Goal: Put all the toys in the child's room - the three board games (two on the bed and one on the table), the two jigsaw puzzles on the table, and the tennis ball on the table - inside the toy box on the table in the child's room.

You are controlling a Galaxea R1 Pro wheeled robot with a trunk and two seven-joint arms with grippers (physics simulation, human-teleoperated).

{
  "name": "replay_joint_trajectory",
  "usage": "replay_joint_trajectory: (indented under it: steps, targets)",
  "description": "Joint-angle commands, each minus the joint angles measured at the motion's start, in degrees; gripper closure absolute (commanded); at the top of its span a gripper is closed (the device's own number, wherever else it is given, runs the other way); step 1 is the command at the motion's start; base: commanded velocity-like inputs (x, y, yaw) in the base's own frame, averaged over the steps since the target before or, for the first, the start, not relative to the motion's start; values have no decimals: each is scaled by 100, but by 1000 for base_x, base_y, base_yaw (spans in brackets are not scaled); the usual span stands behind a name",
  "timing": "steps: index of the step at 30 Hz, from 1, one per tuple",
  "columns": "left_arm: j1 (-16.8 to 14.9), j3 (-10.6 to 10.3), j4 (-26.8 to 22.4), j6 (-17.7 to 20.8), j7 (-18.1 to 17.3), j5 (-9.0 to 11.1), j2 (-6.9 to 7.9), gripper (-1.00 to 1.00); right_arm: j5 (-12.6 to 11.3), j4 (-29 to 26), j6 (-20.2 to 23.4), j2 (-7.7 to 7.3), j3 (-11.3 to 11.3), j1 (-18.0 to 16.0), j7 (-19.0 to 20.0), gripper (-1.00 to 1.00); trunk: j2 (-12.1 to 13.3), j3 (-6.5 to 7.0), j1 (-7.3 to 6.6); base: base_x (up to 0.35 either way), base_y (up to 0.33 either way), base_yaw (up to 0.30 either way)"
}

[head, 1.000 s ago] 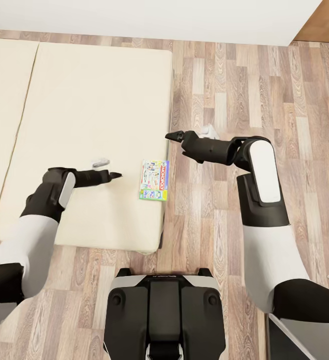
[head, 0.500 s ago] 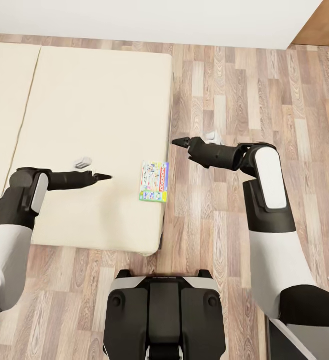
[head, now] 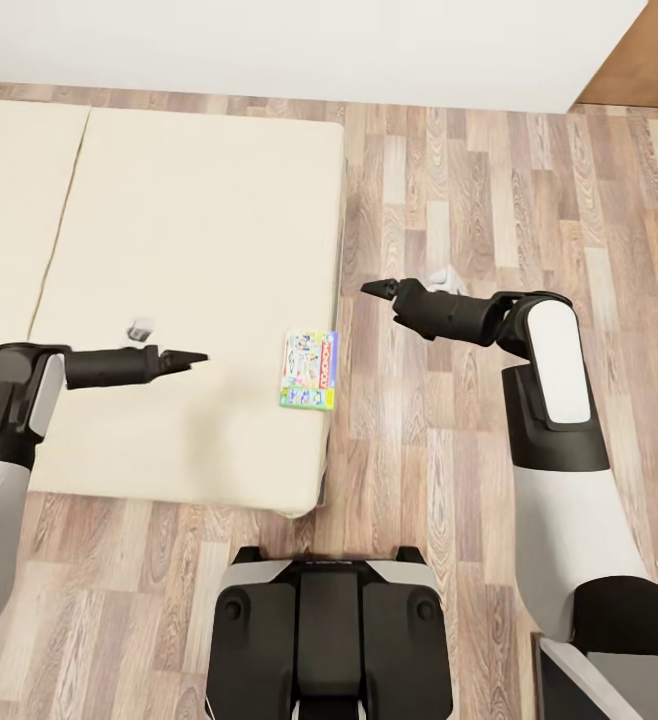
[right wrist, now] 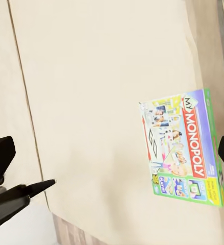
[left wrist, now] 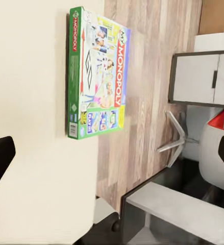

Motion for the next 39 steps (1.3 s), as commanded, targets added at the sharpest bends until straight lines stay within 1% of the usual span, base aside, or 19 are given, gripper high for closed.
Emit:
replay_joint_trajectory:
  steps: [1, 2, 3, 8, 9, 13, 21, 28, 35, 38, 39]
  targets:
    - [13, 2, 1, 34, -124, 9, 37, -100, -51, -3, 11, -1, -4, -2, -60, -100, -8, 4, 4, 0, 0, 0]
    - [26, 4, 1, 35, -228, 5, 69, -100, -51, -3, 11, -3, -5, 0, -60, -100, -8, 13, 4, 0, 0, 0]
    - [48, 5, 1, 32, -415, 0, 119, -100, -51, -3, 11, -5, -9, 2, -60, -100, -8, 22, 4, 0, 0, 0]
    - [113, 13, 0, 30, -756, -3, 243, -100, -51, -2, 11, -4, -17, 1, -60, -100, -8, 69, 4, 0, 0, 0]
    - [145, 14, 0, 29, -855, 0, 288, -100, -51, -4, 11, -4, -18, 3, -60, -100, -8, 79, 4, 0, 0, 0]
    - [203, 16, 0, 23, -1062, 2, 347, -100, -51, -6, 11, -4, -18, 4, -60, -100, -8, 116, 4, 0, 0, 0]
    - [349, 17, 0, 1, -1425, -3, 396, -100, -56, -5, 11, -4, -13, 5, -60, -100, -8, 191, 4, 0, 0, 0]
    - [555, 20, -5, -38, -1629, -8, 442, -100, -51, -6, 14, -5, -19, 83, -60, -100, -8, 258, 4, 0, 0, 0]
    - [826, 18, -33, -63, -1746, -3, 478, -100, -51, -7, 44, -29, -78, 289, -60, -100, -8, 324, 4, 0, 0, 0]
    - [917, 17, -125, -65, -1774, -1, 482, -100, -58, -8, 44, -108, -153, 467, -52, -100, -8, 353, 4, 0, 0, 0]
    - [958, 17, -185, -63, -1813, -1, 483, -100, -61, -11, 44, -166, -197, 556, -22, -100, -8, 362, 4, 0, 0, 0]
